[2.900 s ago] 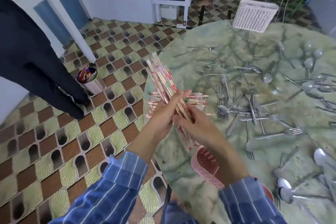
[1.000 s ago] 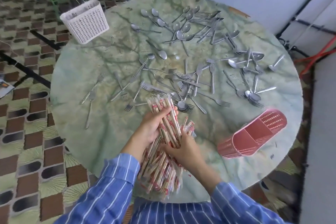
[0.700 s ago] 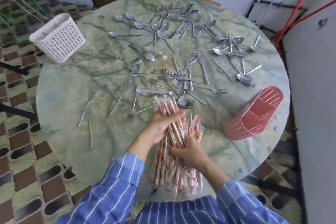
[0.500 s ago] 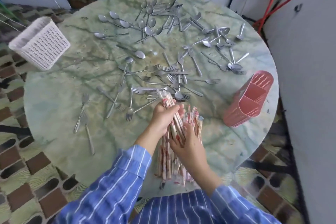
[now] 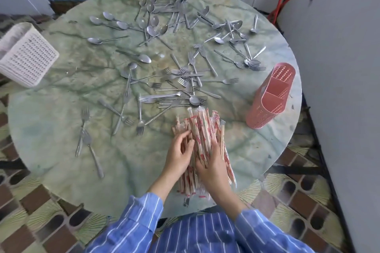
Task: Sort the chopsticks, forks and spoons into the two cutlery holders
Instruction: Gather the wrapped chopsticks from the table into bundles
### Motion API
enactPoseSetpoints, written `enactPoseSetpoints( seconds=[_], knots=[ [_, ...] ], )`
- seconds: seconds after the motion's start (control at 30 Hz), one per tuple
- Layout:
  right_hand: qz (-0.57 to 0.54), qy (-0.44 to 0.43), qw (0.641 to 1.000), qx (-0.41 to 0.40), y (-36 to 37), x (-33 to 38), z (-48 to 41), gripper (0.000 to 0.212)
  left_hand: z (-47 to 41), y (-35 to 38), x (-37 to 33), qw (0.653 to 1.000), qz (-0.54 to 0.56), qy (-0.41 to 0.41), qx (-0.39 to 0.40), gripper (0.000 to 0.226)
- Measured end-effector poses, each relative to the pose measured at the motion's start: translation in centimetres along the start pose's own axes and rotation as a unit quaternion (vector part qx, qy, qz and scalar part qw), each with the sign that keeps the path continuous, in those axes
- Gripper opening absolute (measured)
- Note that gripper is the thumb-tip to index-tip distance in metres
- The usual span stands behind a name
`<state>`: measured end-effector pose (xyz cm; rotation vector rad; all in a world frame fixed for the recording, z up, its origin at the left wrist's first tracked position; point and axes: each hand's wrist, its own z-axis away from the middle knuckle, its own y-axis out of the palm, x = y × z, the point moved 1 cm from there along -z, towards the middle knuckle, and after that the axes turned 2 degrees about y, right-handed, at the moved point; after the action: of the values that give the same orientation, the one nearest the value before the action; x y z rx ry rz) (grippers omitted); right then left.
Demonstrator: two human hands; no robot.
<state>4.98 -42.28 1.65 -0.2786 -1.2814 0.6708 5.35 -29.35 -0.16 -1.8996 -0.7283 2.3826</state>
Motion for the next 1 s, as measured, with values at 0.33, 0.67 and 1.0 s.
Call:
enactPoseSetpoints(
  seconds=[0.33, 0.67, 1.0],
  knots=[
    [0.060, -0.040, 0.997, -0.037, 1.4, 0.3, 0.1, 0.039, 1.5, 0.6, 1.9, 0.999, 0.027, -0.012, -0.021, 0.040],
    [0.010, -0.085, 0.996, -0.038, -1.5, -3.8, -4.1, 0.052, 2.2, 2.8, 2.5, 0.998, -0.043, 0.022, -0.042, 0.078],
    [-0.023, -0.057, 0.997, -0.037, -2.2, -2.2, -8.2, 0.056, 2.6, 1.8, 1.8, 0.999, 0.011, -0.029, -0.028, 0.079]
  ],
)
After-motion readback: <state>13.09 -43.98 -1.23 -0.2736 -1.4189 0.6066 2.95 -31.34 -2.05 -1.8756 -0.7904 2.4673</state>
